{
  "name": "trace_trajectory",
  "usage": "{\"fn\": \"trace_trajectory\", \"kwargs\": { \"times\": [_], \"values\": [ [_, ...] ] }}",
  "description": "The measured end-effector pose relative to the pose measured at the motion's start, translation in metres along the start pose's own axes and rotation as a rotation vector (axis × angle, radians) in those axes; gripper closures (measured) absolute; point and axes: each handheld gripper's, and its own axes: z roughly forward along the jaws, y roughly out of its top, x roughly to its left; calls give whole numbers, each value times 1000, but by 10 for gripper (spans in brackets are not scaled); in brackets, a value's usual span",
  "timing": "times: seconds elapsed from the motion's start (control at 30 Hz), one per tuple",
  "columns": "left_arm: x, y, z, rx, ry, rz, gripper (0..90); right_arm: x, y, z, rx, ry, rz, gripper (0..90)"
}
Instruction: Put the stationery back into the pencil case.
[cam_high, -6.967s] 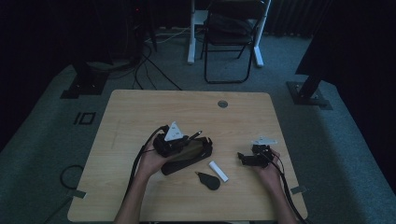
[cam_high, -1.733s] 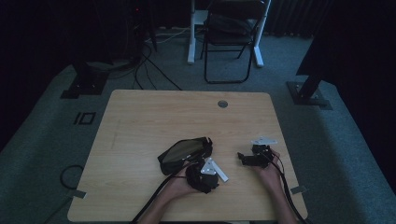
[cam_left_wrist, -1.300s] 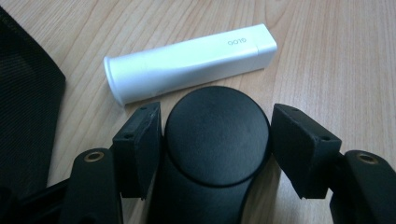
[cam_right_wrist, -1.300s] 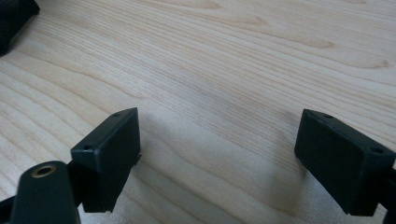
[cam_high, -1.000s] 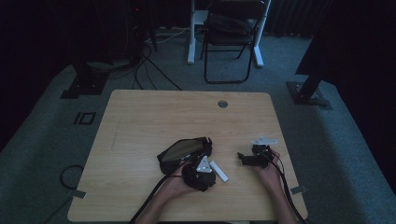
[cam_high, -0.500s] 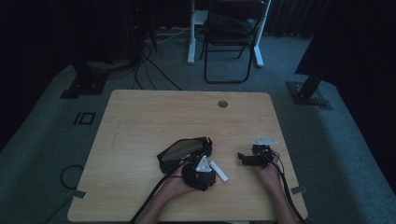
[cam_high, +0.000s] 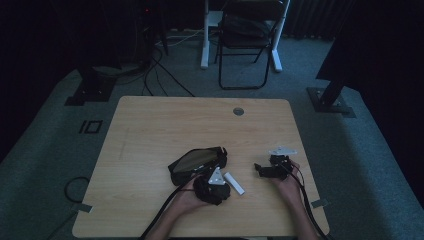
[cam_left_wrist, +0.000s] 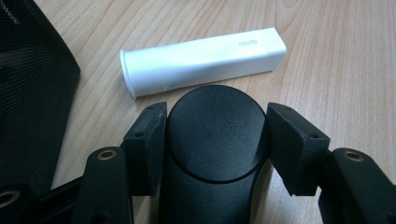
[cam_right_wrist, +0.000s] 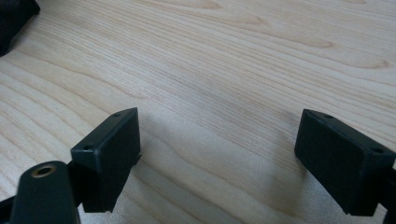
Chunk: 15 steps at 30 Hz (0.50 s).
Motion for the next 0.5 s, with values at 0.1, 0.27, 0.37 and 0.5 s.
{"fn": "trace_trajectory", "kwargs": {
  "times": [0.1, 0.27, 0.37, 0.5],
  "values": [
    [0, 0, -1, 0, 7, -5, 417, 0, 0, 0, 0, 0, 0, 142],
    [-2, 2, -5, -6, 9, 6, 417, 0, 0, 0, 0, 0, 0, 142],
    [-1, 2, -7, -8, 15, 7, 417, 0, 0, 0, 0, 0, 0, 142],
    [0, 4, -13, -17, 18, 5, 417, 0, 0, 0, 0, 0, 0, 142]
  ]
}}
